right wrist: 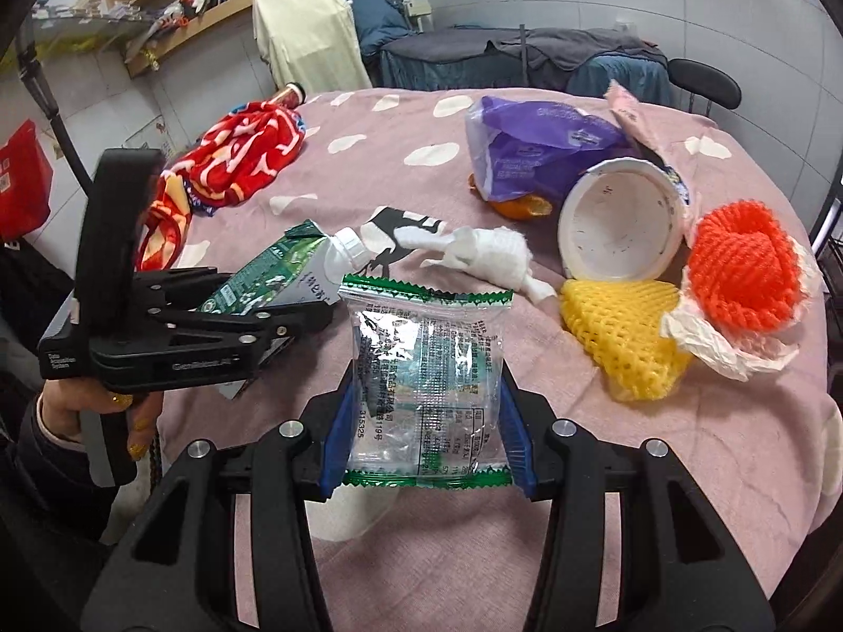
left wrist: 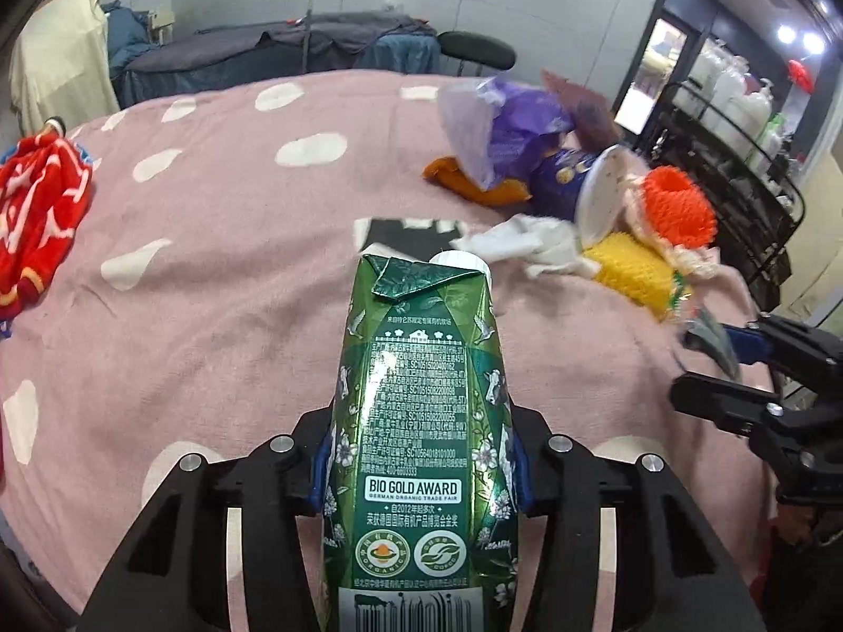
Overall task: Collect trash
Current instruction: 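Carry the packet and carton to the brown bin and release the packet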
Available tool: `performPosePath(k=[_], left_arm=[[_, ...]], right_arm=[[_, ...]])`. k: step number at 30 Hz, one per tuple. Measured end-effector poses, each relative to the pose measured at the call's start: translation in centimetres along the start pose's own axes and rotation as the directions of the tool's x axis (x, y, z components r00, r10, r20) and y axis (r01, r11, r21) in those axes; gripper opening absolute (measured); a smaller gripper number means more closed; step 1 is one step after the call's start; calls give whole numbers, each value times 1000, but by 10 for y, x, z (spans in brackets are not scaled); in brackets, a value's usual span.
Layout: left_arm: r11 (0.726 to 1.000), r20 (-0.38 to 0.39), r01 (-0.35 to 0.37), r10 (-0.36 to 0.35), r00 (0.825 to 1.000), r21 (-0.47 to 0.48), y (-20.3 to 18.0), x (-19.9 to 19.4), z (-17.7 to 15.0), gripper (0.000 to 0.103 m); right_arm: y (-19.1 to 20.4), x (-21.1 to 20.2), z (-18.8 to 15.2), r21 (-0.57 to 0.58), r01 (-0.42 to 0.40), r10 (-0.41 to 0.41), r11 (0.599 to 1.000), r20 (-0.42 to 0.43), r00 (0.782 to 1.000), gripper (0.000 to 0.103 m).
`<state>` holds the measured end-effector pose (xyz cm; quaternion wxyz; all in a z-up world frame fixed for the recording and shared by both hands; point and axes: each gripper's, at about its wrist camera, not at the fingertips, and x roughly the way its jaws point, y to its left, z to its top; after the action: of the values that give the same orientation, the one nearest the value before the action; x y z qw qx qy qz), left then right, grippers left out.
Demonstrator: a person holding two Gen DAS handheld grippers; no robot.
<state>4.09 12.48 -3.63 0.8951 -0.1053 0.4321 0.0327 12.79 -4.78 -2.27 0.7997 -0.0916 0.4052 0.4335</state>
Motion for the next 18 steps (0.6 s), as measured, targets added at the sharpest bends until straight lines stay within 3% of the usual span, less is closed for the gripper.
performPosePath(k=[9,15,18], left_arm=[[983,103,130,-144,984,133,-62,-13,15,49],[940,89,223,-253,963,257,-120,0,24,49],[910,75,276,-312,947,311,-146,5,28,49]], right_arm=[[-44,-37,-17,141,86,-100,986,93,991,49],[-95,-80,-37,287,199,-246,937,140,959,49],[-128,-99,-54,379,266,-336,886,131,933,49]])
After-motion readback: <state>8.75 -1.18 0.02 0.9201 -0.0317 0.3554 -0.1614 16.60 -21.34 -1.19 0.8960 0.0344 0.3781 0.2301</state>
